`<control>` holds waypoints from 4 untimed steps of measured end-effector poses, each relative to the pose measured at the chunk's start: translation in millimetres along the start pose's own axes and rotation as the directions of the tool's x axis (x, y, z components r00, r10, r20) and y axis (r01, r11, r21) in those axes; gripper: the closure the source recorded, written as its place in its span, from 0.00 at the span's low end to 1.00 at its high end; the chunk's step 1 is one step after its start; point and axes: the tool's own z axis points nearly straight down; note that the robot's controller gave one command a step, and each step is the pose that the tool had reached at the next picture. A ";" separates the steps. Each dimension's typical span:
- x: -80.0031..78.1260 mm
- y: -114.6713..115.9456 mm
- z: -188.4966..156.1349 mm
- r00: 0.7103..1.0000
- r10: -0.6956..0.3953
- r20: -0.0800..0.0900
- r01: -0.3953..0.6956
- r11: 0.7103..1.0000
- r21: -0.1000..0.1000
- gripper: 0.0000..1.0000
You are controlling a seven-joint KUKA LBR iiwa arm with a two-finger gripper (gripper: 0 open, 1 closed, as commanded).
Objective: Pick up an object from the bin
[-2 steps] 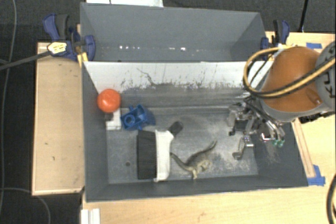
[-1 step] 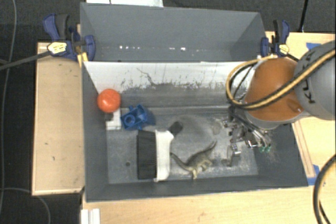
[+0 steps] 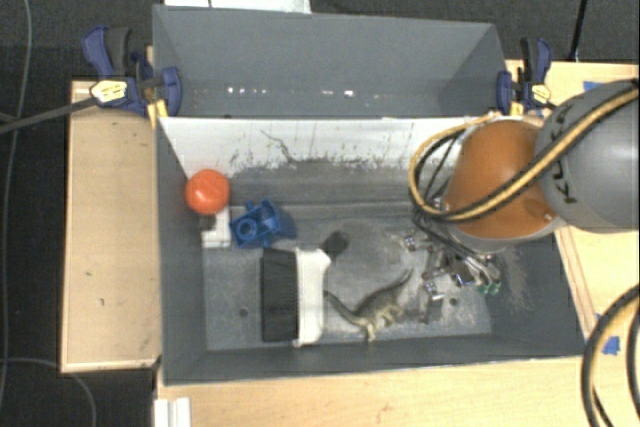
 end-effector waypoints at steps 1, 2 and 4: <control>-3.0 18.6 13.8 0.960 0.281 -0.004 -0.281 0.960 -0.001 1.00; -3.0 18.5 13.8 0.960 0.279 -0.004 -0.279 0.960 0.000 1.00; -9.8 19.0 -85.8 0.959 0.284 -0.005 -0.284 0.959 -0.001 1.00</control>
Offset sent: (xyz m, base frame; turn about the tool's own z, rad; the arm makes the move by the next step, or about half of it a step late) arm 0.0000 0.0000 0.0000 0.0000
